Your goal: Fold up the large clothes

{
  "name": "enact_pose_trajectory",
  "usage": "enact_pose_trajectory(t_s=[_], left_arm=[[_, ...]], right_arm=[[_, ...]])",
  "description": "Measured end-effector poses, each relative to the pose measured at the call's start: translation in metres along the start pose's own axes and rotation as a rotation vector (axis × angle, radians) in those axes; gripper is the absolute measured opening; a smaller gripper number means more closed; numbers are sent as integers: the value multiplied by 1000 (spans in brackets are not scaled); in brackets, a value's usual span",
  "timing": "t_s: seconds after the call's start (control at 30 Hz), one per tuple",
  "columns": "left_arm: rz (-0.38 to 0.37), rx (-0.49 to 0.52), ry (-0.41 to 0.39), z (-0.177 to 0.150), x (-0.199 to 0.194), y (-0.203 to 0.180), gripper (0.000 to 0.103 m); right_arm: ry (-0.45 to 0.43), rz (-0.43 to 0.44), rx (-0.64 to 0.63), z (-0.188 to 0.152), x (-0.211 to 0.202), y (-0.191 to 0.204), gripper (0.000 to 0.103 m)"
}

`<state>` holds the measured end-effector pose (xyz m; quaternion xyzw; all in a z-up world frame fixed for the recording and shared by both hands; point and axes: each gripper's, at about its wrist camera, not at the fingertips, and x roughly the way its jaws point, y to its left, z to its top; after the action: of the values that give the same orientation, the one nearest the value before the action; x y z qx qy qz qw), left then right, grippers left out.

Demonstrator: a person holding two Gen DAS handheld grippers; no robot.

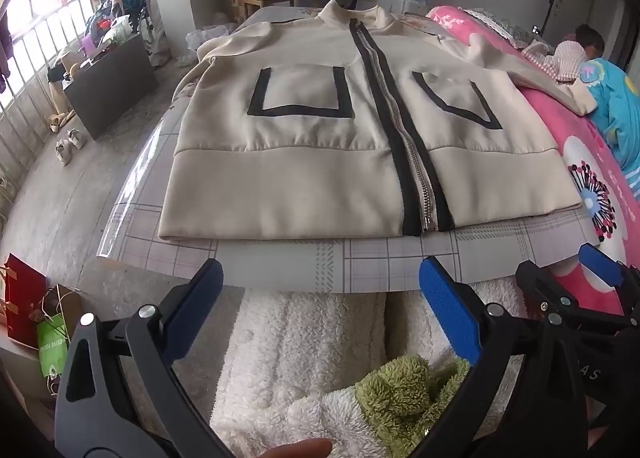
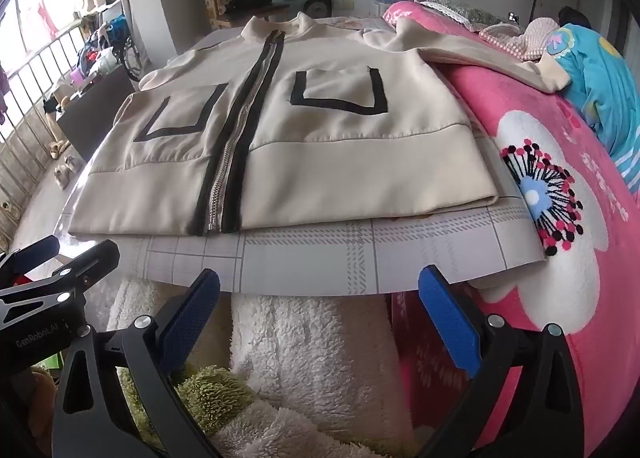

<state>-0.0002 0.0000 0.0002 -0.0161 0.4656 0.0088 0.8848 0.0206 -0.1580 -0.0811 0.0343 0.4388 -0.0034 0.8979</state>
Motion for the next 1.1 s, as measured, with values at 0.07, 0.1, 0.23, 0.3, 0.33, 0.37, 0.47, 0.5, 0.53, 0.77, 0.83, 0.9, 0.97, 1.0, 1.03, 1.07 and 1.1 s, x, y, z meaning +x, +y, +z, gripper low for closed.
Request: enact_pose_trajectory(t_s=[0.07, 0.1, 0.23, 0.3, 0.33, 0.37, 0.47, 0.5, 0.53, 0.77, 0.83, 0.9, 0.97, 1.0, 1.03, 1.07, 1.1], left_arm=[[-1, 0, -1, 0, 0, 0, 95], [1, 1, -1, 0, 0, 0, 95], [0, 0, 2, 0, 0, -1, 95], [0, 0, 3, 0, 1, -2, 95], [0, 0, 3, 0, 0, -2, 95], [1, 0, 4, 0, 0, -3, 95], [-3, -2, 1, 0, 0, 0, 95], [-4, -2, 1, 0, 0, 0, 95], [-5, -2, 2, 0, 0, 0, 95], [-6, 1, 0, 2, 2, 3, 95], [-6, 1, 0, 2, 3, 3, 95], [-5, 0, 1, 2, 3, 3, 95], [-6, -1, 1, 2, 3, 3, 95], [-6, -2, 0, 2, 2, 3, 95], [-7, -2, 1, 2, 2, 3, 95], [-7, -3, 0, 2, 2, 3, 95], [-6, -3, 0, 2, 2, 3, 95]], right_arm=[[2, -2, 2, 1, 1, 0, 97], [-8, 0, -2, 0, -1, 1, 97], [-8, 2, -3, 0, 0, 0, 97], [-9, 0, -7, 0, -1, -2, 97], [-7, -3, -8, 1, 1, -1, 97], [-6, -3, -8, 2, 2, -2, 97], [-4, -6, -10, 2, 0, -2, 97], [-4, -12, -13, 1, 0, 2, 97], [-5, -13, -14, 1, 0, 2, 97], [-7, -16, -15, 2, -1, 2, 97], [-8, -18, -16, 3, -1, 2, 97], [-8, -18, -15, 3, -1, 2, 97], [-10, -20, -16, 3, -1, 2, 97], [-11, -21, -16, 3, -2, 1, 97], [-11, -22, -16, 3, -2, 1, 97], [-11, -22, -16, 3, -2, 1, 97], [-11, -22, -16, 3, -2, 1, 97]])
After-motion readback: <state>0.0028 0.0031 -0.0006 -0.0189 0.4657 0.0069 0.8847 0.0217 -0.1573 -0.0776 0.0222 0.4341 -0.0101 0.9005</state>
